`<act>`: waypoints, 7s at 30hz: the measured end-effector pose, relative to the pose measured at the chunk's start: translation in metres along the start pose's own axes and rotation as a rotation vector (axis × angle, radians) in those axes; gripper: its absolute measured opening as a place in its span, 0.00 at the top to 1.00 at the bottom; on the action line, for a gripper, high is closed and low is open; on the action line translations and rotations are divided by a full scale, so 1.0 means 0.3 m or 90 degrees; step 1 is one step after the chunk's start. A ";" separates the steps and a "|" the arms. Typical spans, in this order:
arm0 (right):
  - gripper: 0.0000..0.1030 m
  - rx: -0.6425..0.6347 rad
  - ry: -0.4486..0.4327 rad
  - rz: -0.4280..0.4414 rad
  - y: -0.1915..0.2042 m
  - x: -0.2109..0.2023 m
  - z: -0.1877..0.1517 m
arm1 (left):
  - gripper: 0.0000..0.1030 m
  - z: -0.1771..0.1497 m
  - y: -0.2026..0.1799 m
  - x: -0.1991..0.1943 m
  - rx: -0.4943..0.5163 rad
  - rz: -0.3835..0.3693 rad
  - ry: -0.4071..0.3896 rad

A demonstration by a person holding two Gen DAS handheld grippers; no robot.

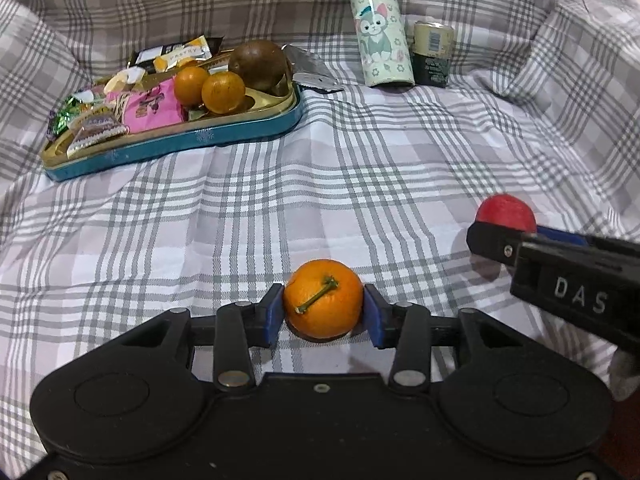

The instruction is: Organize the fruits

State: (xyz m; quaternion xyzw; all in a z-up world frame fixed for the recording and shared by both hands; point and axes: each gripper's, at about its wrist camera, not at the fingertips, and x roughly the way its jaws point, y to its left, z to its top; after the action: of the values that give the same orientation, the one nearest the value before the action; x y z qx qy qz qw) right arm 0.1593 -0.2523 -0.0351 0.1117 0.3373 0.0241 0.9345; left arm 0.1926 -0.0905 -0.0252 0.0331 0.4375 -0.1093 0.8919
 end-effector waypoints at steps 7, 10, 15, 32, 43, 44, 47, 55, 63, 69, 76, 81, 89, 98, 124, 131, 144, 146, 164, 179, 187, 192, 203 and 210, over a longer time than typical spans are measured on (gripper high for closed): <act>0.57 0.001 -0.005 0.002 0.001 -0.003 -0.003 | 0.52 0.001 0.041 -0.074 -0.046 0.008 -0.014; 0.57 -0.007 -0.009 -0.002 0.007 -0.005 -0.008 | 0.52 -0.011 0.056 -0.138 -0.053 0.025 -0.029; 0.57 -0.026 -0.016 -0.002 0.024 -0.009 -0.017 | 0.52 -0.052 0.101 -0.244 -0.078 0.040 -0.043; 0.57 -0.074 -0.048 0.021 0.085 -0.179 -0.145 | 0.52 -0.277 0.182 -0.432 -0.116 0.077 -0.032; 0.57 -0.018 0.020 0.019 0.103 -0.322 -0.300 | 0.52 -0.345 0.193 -0.443 -0.124 0.094 -0.015; 0.57 -0.016 0.028 0.020 0.106 -0.330 -0.312 | 0.52 -0.347 0.195 -0.443 -0.123 0.096 -0.014; 0.57 -0.011 0.041 0.027 0.119 -0.357 -0.339 | 0.52 -0.348 0.199 -0.434 -0.122 0.098 -0.010; 0.57 -0.044 0.029 0.038 0.163 -0.370 -0.324 | 0.52 -0.329 0.198 -0.371 -0.112 0.099 0.005; 0.57 -0.066 0.045 0.041 0.191 -0.330 -0.315 | 0.52 -0.324 0.191 -0.319 -0.110 0.089 0.022; 0.57 -0.081 0.052 0.038 0.207 -0.310 -0.314 | 0.52 -0.318 0.196 -0.297 -0.109 0.088 0.028; 0.57 -0.086 0.063 0.040 0.215 -0.296 -0.312 | 0.52 -0.320 0.198 -0.292 -0.107 0.093 0.033; 0.57 -0.089 0.072 0.045 0.217 -0.290 -0.310 | 0.51 -0.321 0.199 -0.298 -0.110 0.088 0.032; 0.56 -0.085 0.069 0.044 0.210 -0.296 -0.311 | 0.51 -0.318 0.187 -0.318 -0.101 0.085 0.019; 0.56 -0.080 0.051 0.041 0.209 -0.316 -0.307 | 0.51 -0.312 0.177 -0.363 -0.100 0.097 -0.016; 0.56 -0.100 0.042 0.019 0.192 -0.471 -0.375 | 0.51 -0.410 0.070 -0.501 -0.076 0.116 -0.017; 0.56 -0.097 0.045 0.008 0.182 -0.521 -0.414 | 0.51 -0.447 0.036 -0.544 -0.070 0.116 -0.031; 0.56 -0.101 0.033 0.000 0.173 -0.599 -0.459 | 0.51 -0.492 0.000 -0.590 -0.069 0.115 -0.039; 0.56 -0.100 0.032 -0.002 0.172 -0.607 -0.463 | 0.51 -0.497 -0.003 -0.597 -0.068 0.115 -0.042; 0.56 -0.105 0.027 -0.007 0.168 -0.651 -0.489 | 0.51 -0.534 -0.018 -0.631 -0.075 0.116 -0.049; 0.56 -0.117 0.036 -0.006 0.175 -0.648 -0.491 | 0.51 -0.546 -0.010 -0.623 -0.083 0.115 -0.040; 0.56 -0.122 0.040 -0.005 0.181 -0.646 -0.494 | 0.51 -0.548 -0.003 -0.617 -0.086 0.117 -0.034; 0.56 -0.125 0.043 -0.004 0.181 -0.641 -0.494 | 0.51 -0.550 -0.002 -0.613 -0.085 0.116 -0.030; 0.56 -0.125 0.061 -0.003 0.180 -0.618 -0.489 | 0.51 -0.545 0.006 -0.585 -0.083 0.112 -0.011; 0.56 -0.120 0.079 -0.002 0.182 -0.598 -0.481 | 0.51 -0.537 0.007 -0.576 -0.082 0.106 -0.002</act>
State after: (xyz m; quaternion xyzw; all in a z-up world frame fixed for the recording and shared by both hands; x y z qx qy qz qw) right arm -0.0691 -0.1932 -0.0185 0.0209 0.3906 0.0608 0.9183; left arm -0.0340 -0.0347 0.0119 0.0119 0.4377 -0.0070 0.8990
